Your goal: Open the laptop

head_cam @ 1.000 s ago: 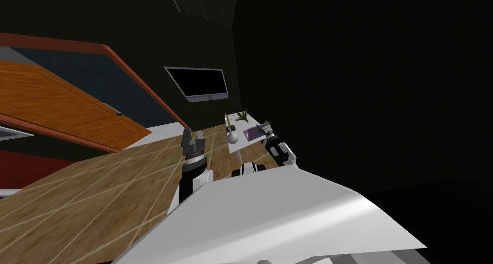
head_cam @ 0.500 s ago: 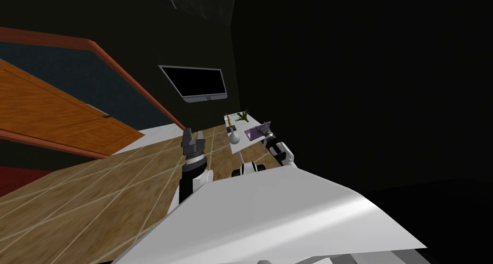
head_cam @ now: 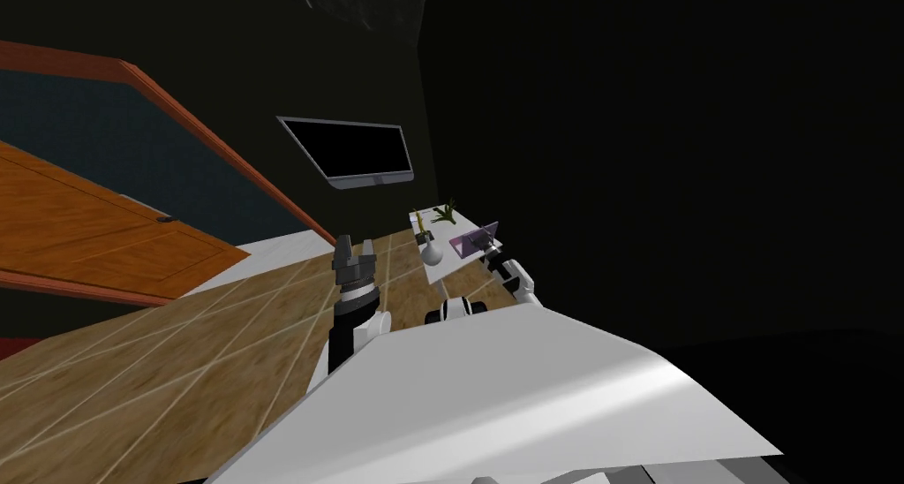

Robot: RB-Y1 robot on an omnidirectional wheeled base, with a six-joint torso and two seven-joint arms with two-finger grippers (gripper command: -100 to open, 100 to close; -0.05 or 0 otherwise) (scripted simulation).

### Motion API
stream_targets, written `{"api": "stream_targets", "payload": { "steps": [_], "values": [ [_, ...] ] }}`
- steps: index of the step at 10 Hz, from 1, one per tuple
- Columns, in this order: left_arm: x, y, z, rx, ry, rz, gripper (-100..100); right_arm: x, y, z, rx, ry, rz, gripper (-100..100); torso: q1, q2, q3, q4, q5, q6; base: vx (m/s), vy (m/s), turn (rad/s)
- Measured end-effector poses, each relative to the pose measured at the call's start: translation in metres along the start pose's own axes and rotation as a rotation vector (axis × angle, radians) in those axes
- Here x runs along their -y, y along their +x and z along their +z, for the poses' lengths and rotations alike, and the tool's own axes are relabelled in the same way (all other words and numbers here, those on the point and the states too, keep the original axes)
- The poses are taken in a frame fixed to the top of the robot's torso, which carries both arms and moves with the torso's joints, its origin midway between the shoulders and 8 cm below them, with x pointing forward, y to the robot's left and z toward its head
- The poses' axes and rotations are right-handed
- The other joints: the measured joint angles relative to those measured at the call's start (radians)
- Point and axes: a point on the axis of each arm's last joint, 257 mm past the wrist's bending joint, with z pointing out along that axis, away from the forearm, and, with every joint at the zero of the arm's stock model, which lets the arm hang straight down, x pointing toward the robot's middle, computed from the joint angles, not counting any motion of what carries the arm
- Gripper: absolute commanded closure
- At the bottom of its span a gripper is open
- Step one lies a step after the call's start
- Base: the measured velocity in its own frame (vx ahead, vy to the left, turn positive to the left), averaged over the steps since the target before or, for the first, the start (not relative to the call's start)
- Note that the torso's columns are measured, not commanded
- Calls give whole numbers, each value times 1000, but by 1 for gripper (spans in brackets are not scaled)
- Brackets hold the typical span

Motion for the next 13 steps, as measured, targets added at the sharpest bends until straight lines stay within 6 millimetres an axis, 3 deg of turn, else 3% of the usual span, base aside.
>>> {"api": "stream_targets", "payload": {
  "steps": [4,13],
  "values": [
    [0,0,0,0,0,0,0,-7,34,4,-71,-40,-177,-100,0,-1,-1,0,0,0,10,117,-87],
    [0,0,0,0,0,0,0,-14,86,10,-170,-126,-503,-100,-1,-1,-1,0,0,0,-2,95,-76]
  ]
}}
